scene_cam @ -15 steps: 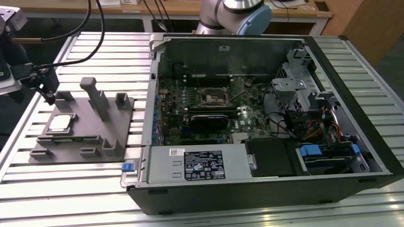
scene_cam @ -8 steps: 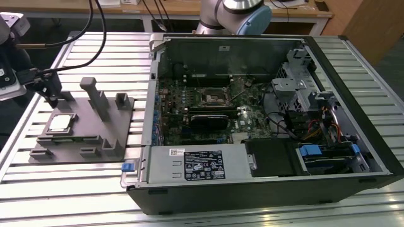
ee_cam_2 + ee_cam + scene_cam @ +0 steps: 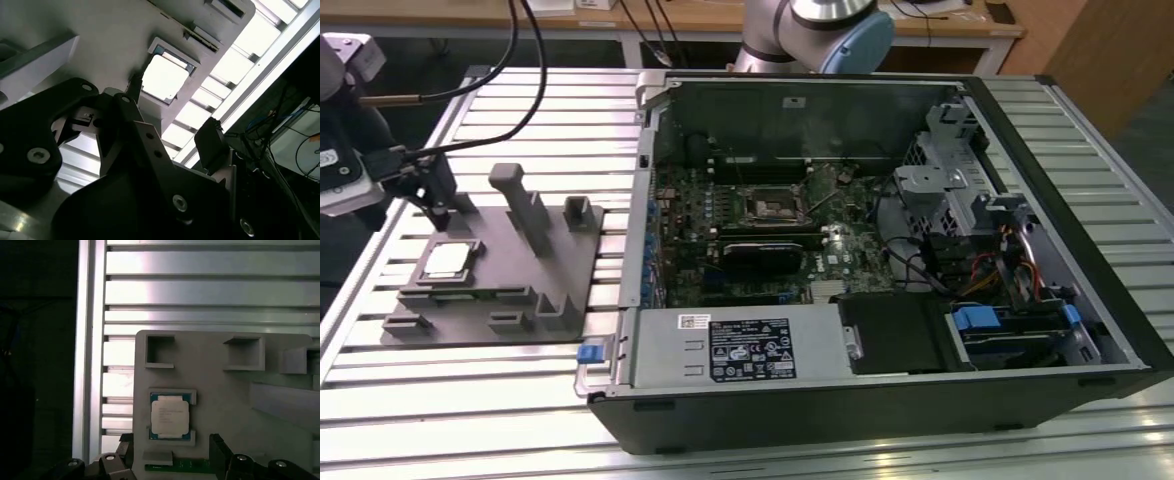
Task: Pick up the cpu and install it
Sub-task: 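Pick up the cpu and move it towards the insertion slot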
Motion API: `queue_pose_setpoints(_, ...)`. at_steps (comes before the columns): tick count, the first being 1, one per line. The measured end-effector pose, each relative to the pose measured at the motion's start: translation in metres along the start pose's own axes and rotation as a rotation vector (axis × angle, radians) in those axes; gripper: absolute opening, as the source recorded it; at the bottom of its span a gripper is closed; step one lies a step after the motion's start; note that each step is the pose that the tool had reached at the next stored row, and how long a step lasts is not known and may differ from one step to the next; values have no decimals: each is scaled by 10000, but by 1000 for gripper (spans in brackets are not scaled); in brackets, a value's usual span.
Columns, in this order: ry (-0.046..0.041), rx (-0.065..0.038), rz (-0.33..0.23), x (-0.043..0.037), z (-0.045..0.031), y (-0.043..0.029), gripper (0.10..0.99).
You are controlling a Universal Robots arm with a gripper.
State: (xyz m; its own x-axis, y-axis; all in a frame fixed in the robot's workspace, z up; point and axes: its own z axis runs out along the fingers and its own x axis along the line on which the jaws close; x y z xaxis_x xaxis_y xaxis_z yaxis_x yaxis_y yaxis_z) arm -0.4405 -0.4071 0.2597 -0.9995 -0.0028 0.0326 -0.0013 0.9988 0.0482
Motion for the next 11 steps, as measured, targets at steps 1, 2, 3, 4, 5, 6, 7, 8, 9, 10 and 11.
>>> queue_pose_setpoints(1, 8, 6, -117, 0, 17, -1, 706)
queue_pose_setpoints(2, 15, 12, -281, 0, 35, -2, 706)
queue_pose_setpoints(3, 23, 17, -453, -1, 53, -3, 706)
queue_pose_setpoints(4, 29, 21, -579, -1, 71, -3, 706)
queue_pose_setpoints(5, 32, 22, -634, -2, 89, -4, 706)
queue_pose_setpoints(6, 32, 23, -641, -3, 108, -5, 706)
queue_pose_setpoints(7, 33, 24, -645, -3, 126, -6, 706)
queue_pose_setpoints(8, 32, 24, -646, -4, 143, -7, 706)
queue_pose_setpoints(9, 29, 24, -647, -4, 161, -8, 706)
queue_pose_setpoints(10, 22, 24, -647, -5, 179, -9, 706)
queue_pose_setpoints(11, 12, 26, -648, -6, 196, -10, 706)
